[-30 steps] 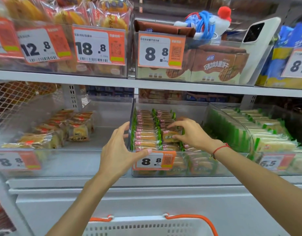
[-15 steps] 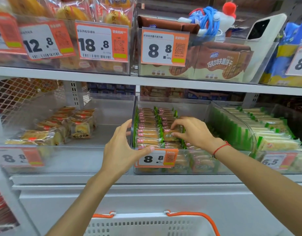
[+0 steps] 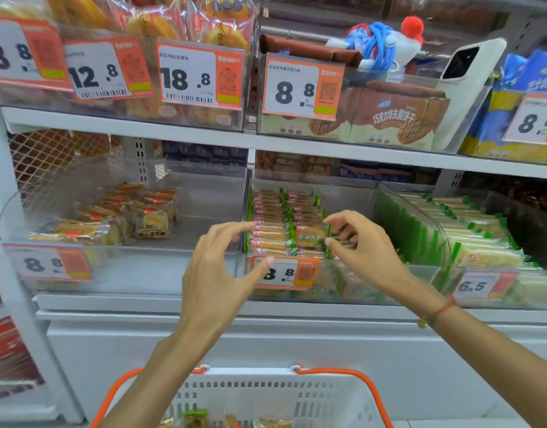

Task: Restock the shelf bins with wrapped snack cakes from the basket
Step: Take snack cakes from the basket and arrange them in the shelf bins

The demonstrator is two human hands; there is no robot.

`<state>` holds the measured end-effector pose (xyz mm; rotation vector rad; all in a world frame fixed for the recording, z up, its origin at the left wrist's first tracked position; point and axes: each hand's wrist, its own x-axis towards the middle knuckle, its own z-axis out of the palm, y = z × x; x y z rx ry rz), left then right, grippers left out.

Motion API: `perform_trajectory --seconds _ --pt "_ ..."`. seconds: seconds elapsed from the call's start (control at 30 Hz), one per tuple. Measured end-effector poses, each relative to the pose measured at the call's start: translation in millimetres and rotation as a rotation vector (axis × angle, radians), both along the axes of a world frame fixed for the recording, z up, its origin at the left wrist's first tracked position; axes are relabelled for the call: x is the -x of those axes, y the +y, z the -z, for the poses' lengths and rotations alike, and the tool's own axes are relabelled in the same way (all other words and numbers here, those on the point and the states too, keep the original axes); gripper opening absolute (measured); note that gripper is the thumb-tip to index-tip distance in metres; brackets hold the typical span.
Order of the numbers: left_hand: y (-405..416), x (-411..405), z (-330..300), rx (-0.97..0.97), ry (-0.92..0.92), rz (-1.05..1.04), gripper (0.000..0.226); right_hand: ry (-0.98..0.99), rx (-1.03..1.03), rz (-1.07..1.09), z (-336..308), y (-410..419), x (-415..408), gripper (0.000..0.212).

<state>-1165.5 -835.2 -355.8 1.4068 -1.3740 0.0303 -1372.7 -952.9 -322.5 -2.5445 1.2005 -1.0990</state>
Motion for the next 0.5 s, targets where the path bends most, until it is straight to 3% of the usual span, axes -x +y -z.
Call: perform_trajectory --seconds 0.1,0.2,0.33,0.5 --pt "17 4 9 -0.082 -0.085 0.018 0.03 0.022 0.022 -0.123 17 38 8 0.021" --pt "32 7 24 -0.25 -0.092 0.089 0.023 0.235 -0.126 -0.164 48 60 11 0.019" --pt "47 5 63 -0.576 -0.194 0.135 0.026 0.654 -0.424 -0.189 107 70 8 0.023" --pt "57 -11 142 -1.047 -0.37 0.16 0.039 0.954 -0.629 -0.191 191 80 3 0.027"
